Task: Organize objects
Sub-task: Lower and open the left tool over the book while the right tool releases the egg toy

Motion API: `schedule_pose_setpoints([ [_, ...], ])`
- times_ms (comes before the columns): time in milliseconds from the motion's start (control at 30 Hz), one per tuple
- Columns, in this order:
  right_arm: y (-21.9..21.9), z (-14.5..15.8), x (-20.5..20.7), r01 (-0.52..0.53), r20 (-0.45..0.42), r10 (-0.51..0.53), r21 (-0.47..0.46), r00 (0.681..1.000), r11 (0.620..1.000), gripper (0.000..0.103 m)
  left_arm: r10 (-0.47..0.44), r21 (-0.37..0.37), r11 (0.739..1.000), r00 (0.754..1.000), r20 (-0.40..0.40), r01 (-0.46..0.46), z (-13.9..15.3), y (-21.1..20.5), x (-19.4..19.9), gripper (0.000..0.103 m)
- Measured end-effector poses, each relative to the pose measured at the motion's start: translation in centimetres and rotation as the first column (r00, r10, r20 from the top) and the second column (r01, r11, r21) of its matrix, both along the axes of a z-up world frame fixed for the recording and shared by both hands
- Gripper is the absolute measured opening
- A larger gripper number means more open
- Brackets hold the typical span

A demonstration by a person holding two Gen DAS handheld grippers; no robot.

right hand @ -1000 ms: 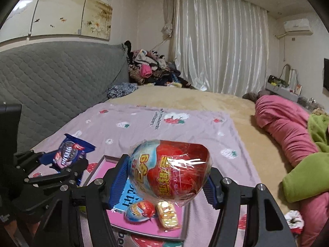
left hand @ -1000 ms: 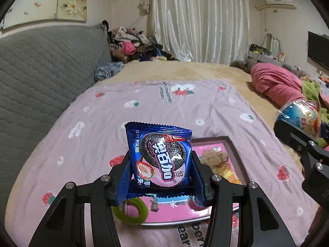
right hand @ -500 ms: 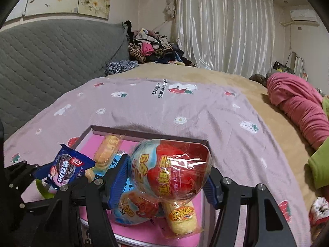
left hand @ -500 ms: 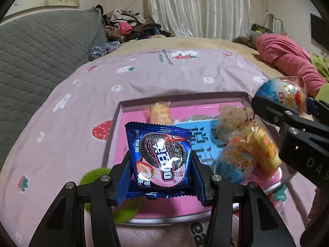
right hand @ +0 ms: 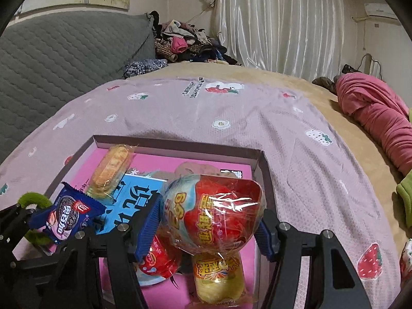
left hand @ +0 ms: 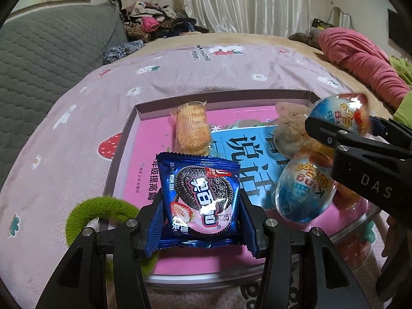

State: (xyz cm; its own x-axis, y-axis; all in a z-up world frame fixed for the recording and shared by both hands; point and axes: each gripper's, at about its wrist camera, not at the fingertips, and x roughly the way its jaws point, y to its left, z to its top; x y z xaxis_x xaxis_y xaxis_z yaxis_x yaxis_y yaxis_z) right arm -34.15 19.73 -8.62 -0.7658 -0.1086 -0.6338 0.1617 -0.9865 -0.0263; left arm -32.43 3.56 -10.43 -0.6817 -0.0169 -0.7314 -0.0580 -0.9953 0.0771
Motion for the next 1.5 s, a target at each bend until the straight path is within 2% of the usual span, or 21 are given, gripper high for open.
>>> schedule_pose_setpoints([
  [300,-0.2,0.2,0.1,0.003,-0.006,-0.003,0.014,1.0,1.0,0.068,0.005,-0.004,1.0,1.0,0.007,-0.005,-0.6,0.1,-0.1,0.054],
  [633,0.1,0.5,0.1,0.005,-0.007,-0.005,0.005,1.0,1.0,0.069,0.01,0.034,0.999,1.0,0.022,-0.01,-0.5,-0.5,-0.2,0.055],
  [733,0.1,0.6,0.0,0.002,-0.003,-0.002,-0.002,1.0,1.0,0.07,0.016,0.036,0.999,1.0,0.017,-0.016,-0.1,-0.7,-0.1,0.059],
  [800,0.2,0.7,0.1,0.003,-0.007,-0.003,-0.006,1.0,1.0,0.07,0.014,0.042,0.999,1.0,0.011,-0.014,0.2,-0.8,0.0,0.067],
  [1033,0.5,1.6,0.8,0.003,-0.028,-0.003,-0.026,1.0,1.0,0.076,0.014,0.049,0.999,1.0,0.005,-0.015,1.0,-1.1,0.5,0.07],
  [1100,0.6,1.8,0.9,0.005,-0.029,-0.006,-0.033,1.0,0.999,0.077,0.018,0.056,0.998,1.0,-0.001,-0.018,1.2,-1.3,0.6,0.075],
  [1233,1.0,2.0,1.0,0.011,-0.034,-0.012,-0.039,0.999,0.999,0.079,0.022,0.083,0.996,1.0,0.003,-0.023,1.6,-1.8,0.8,0.076],
  [1500,0.9,3.0,1.6,0.012,-0.061,-0.014,-0.033,0.998,0.999,0.08,0.028,0.086,0.996,0.999,-0.031,-0.025,2.9,-2.0,1.5,0.077],
])
